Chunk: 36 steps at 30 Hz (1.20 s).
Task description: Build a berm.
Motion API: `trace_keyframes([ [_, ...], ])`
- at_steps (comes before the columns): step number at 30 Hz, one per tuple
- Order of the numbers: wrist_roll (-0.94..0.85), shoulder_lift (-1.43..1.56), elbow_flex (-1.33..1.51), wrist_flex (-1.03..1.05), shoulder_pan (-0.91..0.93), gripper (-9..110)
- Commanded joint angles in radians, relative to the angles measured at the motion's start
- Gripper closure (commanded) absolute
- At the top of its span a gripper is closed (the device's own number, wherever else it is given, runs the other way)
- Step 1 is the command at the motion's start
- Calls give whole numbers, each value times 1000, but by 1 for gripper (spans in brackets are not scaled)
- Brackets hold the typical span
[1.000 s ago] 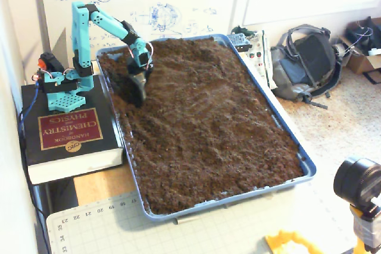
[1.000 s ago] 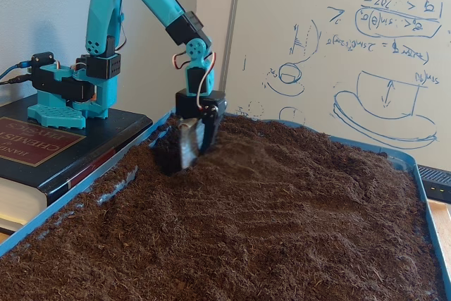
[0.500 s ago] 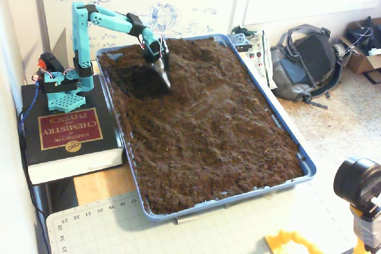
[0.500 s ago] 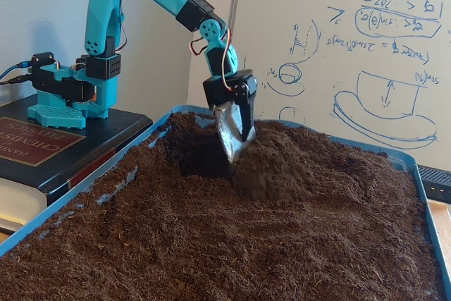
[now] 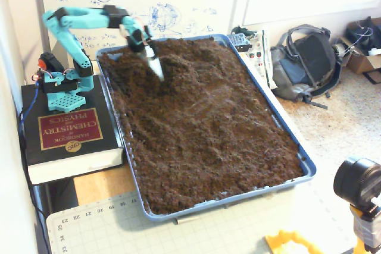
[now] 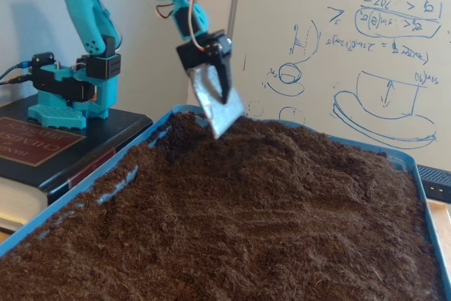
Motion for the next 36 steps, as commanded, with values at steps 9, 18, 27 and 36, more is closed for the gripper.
trace_keyframes([
  [9,9,156,328,-15,-285,101],
  [18,9,64,397,-247,-374,101],
  [27,28,-215,379,-451,-344,101],
  [36,106,-532,181,-661,-302,101],
])
